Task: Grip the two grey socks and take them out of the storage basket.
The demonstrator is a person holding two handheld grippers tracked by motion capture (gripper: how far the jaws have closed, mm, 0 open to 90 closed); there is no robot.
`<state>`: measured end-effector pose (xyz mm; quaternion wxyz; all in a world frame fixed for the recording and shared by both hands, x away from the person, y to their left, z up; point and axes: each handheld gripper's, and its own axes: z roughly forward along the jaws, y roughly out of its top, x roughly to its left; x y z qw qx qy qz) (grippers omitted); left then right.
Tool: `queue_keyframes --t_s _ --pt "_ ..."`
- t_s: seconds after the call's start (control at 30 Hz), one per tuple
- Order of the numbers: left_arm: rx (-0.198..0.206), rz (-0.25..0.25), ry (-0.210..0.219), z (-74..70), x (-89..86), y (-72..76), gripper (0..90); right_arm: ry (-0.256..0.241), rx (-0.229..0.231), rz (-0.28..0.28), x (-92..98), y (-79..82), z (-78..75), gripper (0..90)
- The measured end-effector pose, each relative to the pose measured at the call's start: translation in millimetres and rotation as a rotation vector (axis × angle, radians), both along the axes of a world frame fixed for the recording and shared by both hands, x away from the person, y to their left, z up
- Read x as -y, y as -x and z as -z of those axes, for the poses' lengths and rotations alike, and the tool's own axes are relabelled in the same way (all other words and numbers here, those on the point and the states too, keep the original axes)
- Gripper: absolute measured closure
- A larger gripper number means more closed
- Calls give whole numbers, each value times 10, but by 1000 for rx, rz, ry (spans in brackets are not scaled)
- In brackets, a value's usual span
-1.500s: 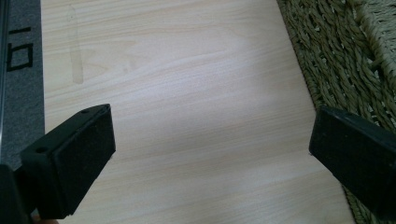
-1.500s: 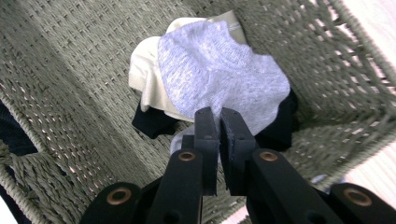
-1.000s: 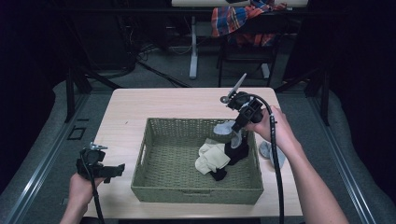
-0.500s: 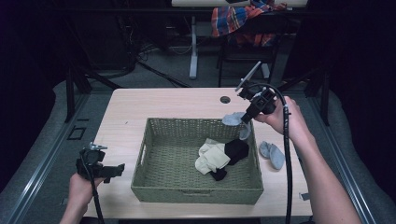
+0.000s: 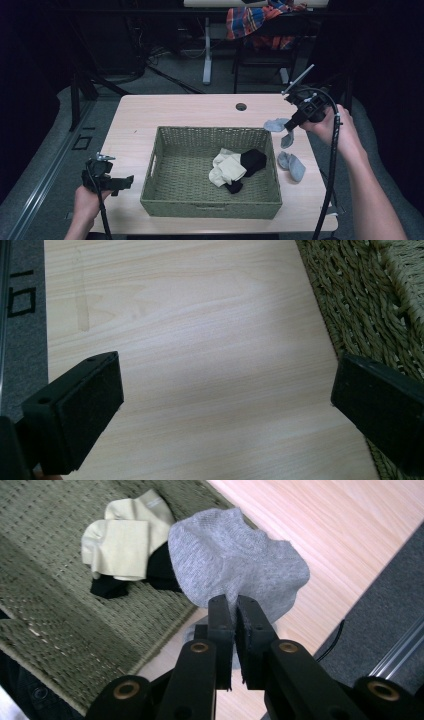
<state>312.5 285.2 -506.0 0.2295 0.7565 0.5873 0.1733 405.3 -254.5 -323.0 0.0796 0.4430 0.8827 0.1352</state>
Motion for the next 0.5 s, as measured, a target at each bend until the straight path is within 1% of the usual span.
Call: queue_keyframes --t_s 0.03,0.07,0.1,0.17,0.2,0.27,0.3,0.37,0.4,0.43,0.5 --pt "0 0 -1 0 0 0 5 11 -8 -1 41 3 -9 863" --pt "0 0 -1 0 0 0 5 14 -2 6 83 9 -11 863" --pt "1 -1 0 0 1 2 5 7 -2 7 131 12 -20 863" --pt "0 -1 0 0 1 1 5 6 4 28 210 26 -16 863" --pt "0 0 0 1 0 0 5 -4 8 38 248 30 -7 863" --pt "-1 1 0 1 0 -1 5 4 6 48 284 35 -5 863" --pt "0 0 1 5 3 -3 5 7 7 66 350 41 10 863" --pt "0 -1 -1 9 9 -4 5 14 2 80 403 35 34 863" --pt "1 -1 1 8 11 -3 5 27 -1 83 427 28 45 863" --pt "1 -1 1 7 12 -2 5 20 -5 94 444 26 62 863" --pt "1 -2 0 8 11 -2 5 29 6 107 487 22 99 862"
